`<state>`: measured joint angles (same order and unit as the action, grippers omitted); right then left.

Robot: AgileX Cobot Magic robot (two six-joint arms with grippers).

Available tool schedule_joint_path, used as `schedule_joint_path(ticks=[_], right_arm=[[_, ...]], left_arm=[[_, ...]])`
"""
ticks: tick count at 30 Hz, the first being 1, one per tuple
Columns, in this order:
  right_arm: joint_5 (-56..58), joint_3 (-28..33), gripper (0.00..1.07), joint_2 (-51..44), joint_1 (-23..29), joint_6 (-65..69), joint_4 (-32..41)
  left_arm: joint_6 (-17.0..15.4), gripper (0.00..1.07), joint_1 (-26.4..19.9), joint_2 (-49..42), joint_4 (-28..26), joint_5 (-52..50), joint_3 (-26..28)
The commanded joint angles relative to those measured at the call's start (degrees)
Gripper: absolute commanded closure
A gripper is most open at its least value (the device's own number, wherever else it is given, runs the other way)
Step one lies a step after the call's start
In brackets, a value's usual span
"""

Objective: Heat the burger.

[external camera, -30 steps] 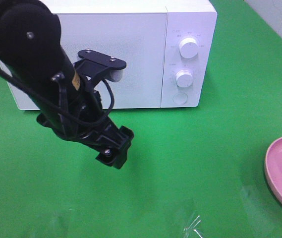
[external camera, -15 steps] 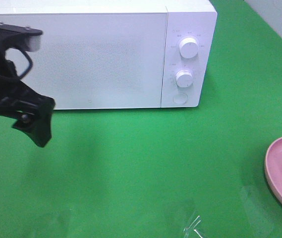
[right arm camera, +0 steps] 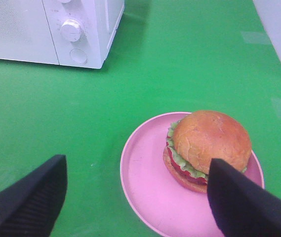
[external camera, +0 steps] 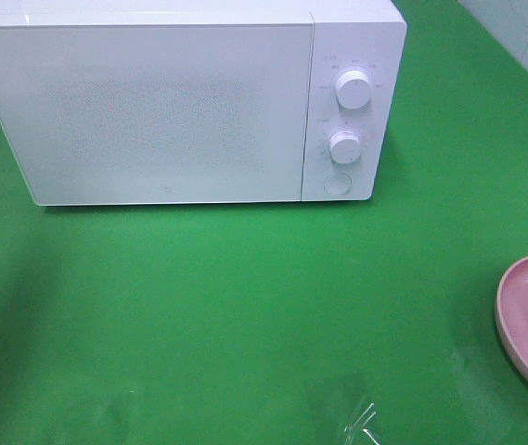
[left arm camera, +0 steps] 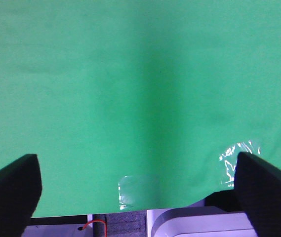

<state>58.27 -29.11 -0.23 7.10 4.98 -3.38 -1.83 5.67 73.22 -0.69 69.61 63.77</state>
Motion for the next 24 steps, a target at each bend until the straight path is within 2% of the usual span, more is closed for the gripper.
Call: schedule_joint_path(ticks=[1,4,6,9,10,11,13,16,18,23,24], right_arm=[[-0.63,0.06,0.32,-1.55,-0.34,-0.69,0.29],[-0.63,0.06,0.32,-1.55,-0.34,-0.69,0.29],[-0.63,0.06,0.32,-1.55,-0.34,-0.69,0.29],[-0.63,0.06,0.32,-1.55,-0.34,-0.69,0.29],[-0.63,0.06,0.32,-1.55,-0.34,-0.69,0.29],[-0.63,0.06,0.32,-1.55,-0.34,-0.69,0.29],[-0.63,0.06,0.32,-1.55,-0.34,-0.69,0.29],[-0.63,0.06,0.32,-1.55,-0.34,-0.69,0.29],[-0.63,0.06,0.32,-1.55,-0.34,-0.69,0.29],[-0.63,0.06,0.32,-1.55,-0.34,-0.69,0.29],[-0.63,0.06,0.32,-1.55,-0.34,-0.69,0.29]], left_arm=[[1.20,0.08,-3.32,-3.55,-1.55,2.86,-2.98],[1.83,0.08,-5.39,-5.73,-2.41,1.66,-5.96],[1.83,0.08,-7.28,-10.37,-4.18,-0.63,-13.01],[1.83,0.08,-7.28,-11.63,-4.13,-0.92,-14.38],[1.83,0.08,-7.28,-13.92,-3.95,-1.55,-17.30],[1.83,0.08,-7.28,-13.92,-3.95,-1.55,-17.30],[1.83,0.08,-7.28,-19.25,-3.78,-2.06,-23.09],[1.83,0.08,-7.28,-20.74,-3.78,-2.29,-24.35],[1.83,0.08,-7.28,-26.24,-3.72,-3.90,-28.36],[1.83,0.08,-7.28,-32.03,-3.38,-5.16,-31.63],[1.83,0.08,-7.28,-35.64,-2.98,-5.79,-33.29]])
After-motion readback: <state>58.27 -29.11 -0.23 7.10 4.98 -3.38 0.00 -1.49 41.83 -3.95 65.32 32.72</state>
